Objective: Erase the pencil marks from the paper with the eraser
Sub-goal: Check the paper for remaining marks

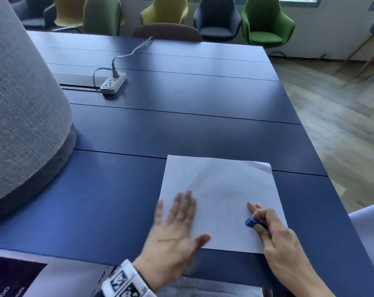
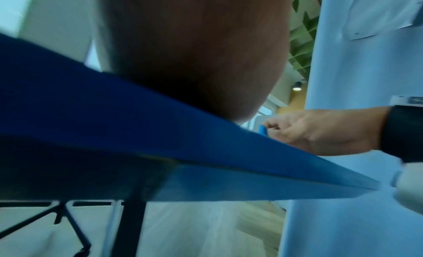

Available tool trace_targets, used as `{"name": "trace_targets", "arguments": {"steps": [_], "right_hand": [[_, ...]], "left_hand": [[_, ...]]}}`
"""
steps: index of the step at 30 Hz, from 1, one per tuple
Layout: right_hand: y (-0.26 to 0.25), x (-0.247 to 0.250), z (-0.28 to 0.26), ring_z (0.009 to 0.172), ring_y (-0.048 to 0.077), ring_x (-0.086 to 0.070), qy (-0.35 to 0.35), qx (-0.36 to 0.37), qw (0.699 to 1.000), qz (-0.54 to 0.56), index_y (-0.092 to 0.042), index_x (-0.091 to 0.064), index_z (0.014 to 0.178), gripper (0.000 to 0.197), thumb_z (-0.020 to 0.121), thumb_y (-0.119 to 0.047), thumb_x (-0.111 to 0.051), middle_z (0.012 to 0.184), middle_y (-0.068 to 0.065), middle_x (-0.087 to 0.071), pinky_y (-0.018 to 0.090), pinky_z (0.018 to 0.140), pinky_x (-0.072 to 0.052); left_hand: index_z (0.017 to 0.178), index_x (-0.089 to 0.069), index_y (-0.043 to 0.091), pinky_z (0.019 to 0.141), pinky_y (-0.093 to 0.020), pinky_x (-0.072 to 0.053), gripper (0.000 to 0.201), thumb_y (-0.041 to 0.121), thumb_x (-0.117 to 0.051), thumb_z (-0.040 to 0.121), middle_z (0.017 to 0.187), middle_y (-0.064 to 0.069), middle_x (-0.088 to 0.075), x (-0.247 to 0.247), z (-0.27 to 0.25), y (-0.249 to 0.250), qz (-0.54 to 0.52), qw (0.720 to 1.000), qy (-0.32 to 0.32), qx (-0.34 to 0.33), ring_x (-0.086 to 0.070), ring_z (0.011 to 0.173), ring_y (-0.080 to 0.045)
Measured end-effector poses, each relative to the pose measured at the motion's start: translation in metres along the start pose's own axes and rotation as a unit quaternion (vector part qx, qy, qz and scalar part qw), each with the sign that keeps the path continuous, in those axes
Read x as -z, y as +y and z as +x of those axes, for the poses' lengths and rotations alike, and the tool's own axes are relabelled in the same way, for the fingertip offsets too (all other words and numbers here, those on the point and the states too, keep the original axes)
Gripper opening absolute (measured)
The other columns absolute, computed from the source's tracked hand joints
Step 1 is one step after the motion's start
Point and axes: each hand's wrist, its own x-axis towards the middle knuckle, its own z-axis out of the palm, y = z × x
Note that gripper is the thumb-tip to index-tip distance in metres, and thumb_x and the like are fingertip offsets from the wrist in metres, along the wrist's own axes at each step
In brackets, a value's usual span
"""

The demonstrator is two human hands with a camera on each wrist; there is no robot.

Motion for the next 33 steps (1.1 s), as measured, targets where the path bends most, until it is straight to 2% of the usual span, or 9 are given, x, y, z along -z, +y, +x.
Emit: {"name": "trace_targets", "arguments": {"steps": [4,7,9,12,17,22,27,31,33], "right_hand": [[0.001,-0.002,-0.001,0.119,-0.033,-0.027,0.004,-0.001,1.0,-0.003,-0.038,-0.048,0.083,0.04,0.094,0.001,-0.049,0.132,-0.012,-0.053,-0.009,0.088,-0.025],[-0.001,0.0,-0.001,0.117,-0.034,-0.027,0.005,0.002,1.0,-0.003,-0.039,-0.049,0.084,0.041,0.094,0.001,-0.05,0.131,-0.013,-0.054,-0.01,0.087,-0.024],[-0.001,0.001,0.0,0.116,-0.034,-0.027,0.003,0.006,1.0,-0.01,-0.04,-0.048,0.084,0.041,0.094,0.0,-0.051,0.13,-0.014,-0.055,-0.01,0.088,-0.023],[-0.002,0.0,0.0,0.118,-0.033,-0.027,-0.002,0.008,1.0,-0.007,-0.038,-0.048,0.082,0.042,0.093,0.002,-0.05,0.13,-0.014,-0.056,-0.01,0.087,-0.025],[-0.001,-0.003,-0.001,0.126,-0.025,-0.025,-0.002,0.007,1.0,-0.012,-0.04,-0.048,0.081,0.045,0.093,0.003,-0.049,0.132,-0.012,-0.055,-0.009,0.089,-0.024],[-0.001,0.0,-0.002,0.123,-0.029,-0.026,-0.006,0.01,1.0,0.0,-0.037,-0.048,0.082,0.041,0.093,0.003,-0.05,0.13,-0.015,-0.056,-0.009,0.088,-0.024],[0.002,-0.002,-0.002,0.128,-0.023,-0.026,-0.004,0.015,1.0,-0.013,-0.041,-0.047,0.081,0.045,0.093,0.002,-0.05,0.131,-0.018,-0.055,-0.009,0.089,-0.023],[0.006,-0.004,-0.002,0.129,-0.023,-0.024,-0.002,0.023,0.999,-0.029,-0.042,-0.045,0.082,0.045,0.093,0.001,-0.05,0.134,-0.018,-0.054,-0.008,0.09,-0.023],[0.006,-0.004,-0.002,0.13,-0.023,-0.023,-0.002,0.023,0.999,-0.026,-0.042,-0.045,0.082,0.045,0.093,0.001,-0.05,0.134,-0.019,-0.053,-0.008,0.09,-0.023]], "left_hand": [[0.143,-0.037,-0.007,0.104,-0.056,-0.018,0.085,0.061,-0.012,0.1,0.152,-0.024,-0.033,-0.003,-0.006,-0.016,-0.005,0.993,0.083,0.083,-0.027,0.141,-0.028],[0.146,-0.041,0.004,0.103,-0.056,-0.022,0.084,0.066,-0.011,0.097,0.155,-0.018,-0.032,-0.014,-0.009,0.02,0.014,0.99,0.116,-0.078,-0.027,0.143,-0.028],[0.149,-0.038,0.016,0.103,-0.055,-0.023,0.081,0.069,-0.012,0.095,0.157,-0.009,-0.031,-0.017,-0.013,0.04,0.034,0.985,0.087,-0.147,-0.028,0.144,-0.026],[0.148,-0.04,0.014,0.104,-0.051,-0.023,0.077,0.067,-0.016,0.098,0.157,-0.006,-0.032,-0.012,-0.012,0.018,0.033,0.994,0.077,-0.076,-0.027,0.144,-0.021],[0.145,-0.033,-0.007,0.106,-0.058,-0.015,0.084,0.061,-0.012,0.101,0.155,-0.024,-0.028,-0.004,-0.01,-0.035,0.036,0.992,0.099,0.074,-0.022,0.143,-0.034],[0.152,-0.031,0.016,0.105,-0.055,-0.02,0.078,0.069,-0.019,0.096,0.16,-0.007,-0.023,-0.012,-0.022,0.003,0.051,0.99,0.082,-0.1,-0.022,0.146,-0.028],[0.145,-0.033,-0.003,0.105,-0.052,-0.02,0.083,0.063,-0.014,0.1,0.153,-0.022,-0.032,-0.005,-0.022,-0.036,0.054,0.993,0.082,0.063,-0.026,0.141,-0.032],[0.149,-0.033,0.007,0.104,-0.056,-0.02,0.084,0.07,-0.02,0.096,0.157,-0.015,-0.028,-0.006,-0.03,-0.022,0.067,0.995,0.06,-0.044,-0.022,0.145,-0.031],[0.147,-0.036,0.007,0.102,-0.058,-0.021,0.083,0.069,-0.02,0.096,0.156,-0.014,-0.032,-0.005,-0.033,-0.019,0.068,0.996,0.03,-0.047,-0.024,0.144,-0.029]]}}
